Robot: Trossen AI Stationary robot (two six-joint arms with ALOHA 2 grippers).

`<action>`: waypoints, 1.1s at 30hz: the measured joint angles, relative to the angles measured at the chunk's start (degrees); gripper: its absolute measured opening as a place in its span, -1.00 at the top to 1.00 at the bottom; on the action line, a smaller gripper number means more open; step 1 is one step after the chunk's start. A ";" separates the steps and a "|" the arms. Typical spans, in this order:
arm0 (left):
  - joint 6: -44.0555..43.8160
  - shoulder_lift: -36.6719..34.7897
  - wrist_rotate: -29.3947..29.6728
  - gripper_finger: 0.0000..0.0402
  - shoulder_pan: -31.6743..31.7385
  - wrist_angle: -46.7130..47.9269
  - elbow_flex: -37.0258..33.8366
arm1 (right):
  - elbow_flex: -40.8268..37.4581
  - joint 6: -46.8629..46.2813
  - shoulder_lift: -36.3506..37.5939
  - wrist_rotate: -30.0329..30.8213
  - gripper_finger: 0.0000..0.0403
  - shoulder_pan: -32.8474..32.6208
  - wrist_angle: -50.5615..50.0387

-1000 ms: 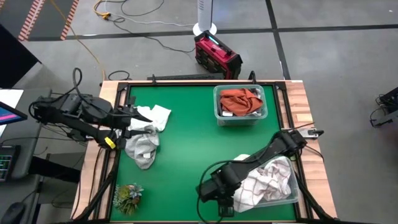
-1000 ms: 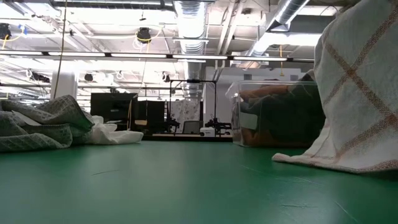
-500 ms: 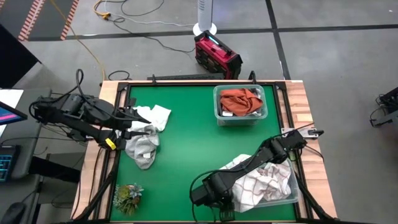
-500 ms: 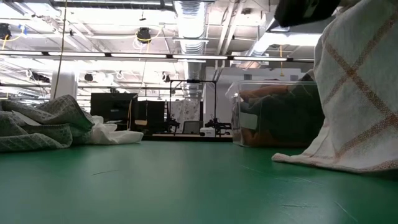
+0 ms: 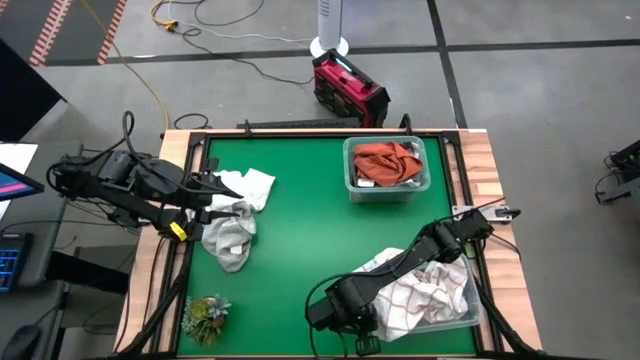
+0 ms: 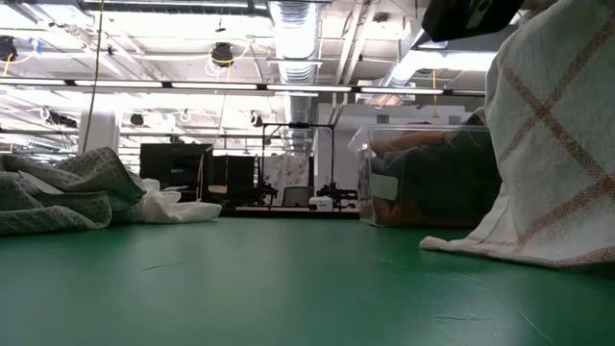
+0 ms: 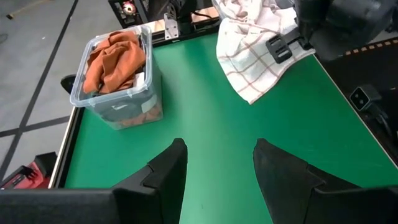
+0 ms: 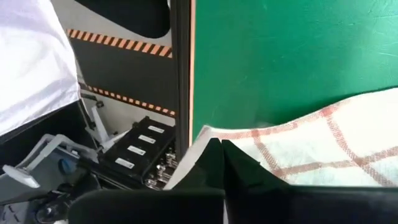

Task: Sort towels by color in basket
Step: Put the white squared towel into the bottom transparent bin

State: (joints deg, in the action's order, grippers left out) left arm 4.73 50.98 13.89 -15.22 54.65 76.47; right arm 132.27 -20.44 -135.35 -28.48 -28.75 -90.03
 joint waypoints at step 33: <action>-3.06 0.02 0.02 0.14 -0.02 0.36 0.00 | -1.79 0.71 6.68 8.90 -0.24 0.52 0.05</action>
State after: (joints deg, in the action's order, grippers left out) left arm 1.67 51.00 13.91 -15.25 55.01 76.47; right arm 130.49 -19.73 -128.67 -19.58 -28.23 -89.98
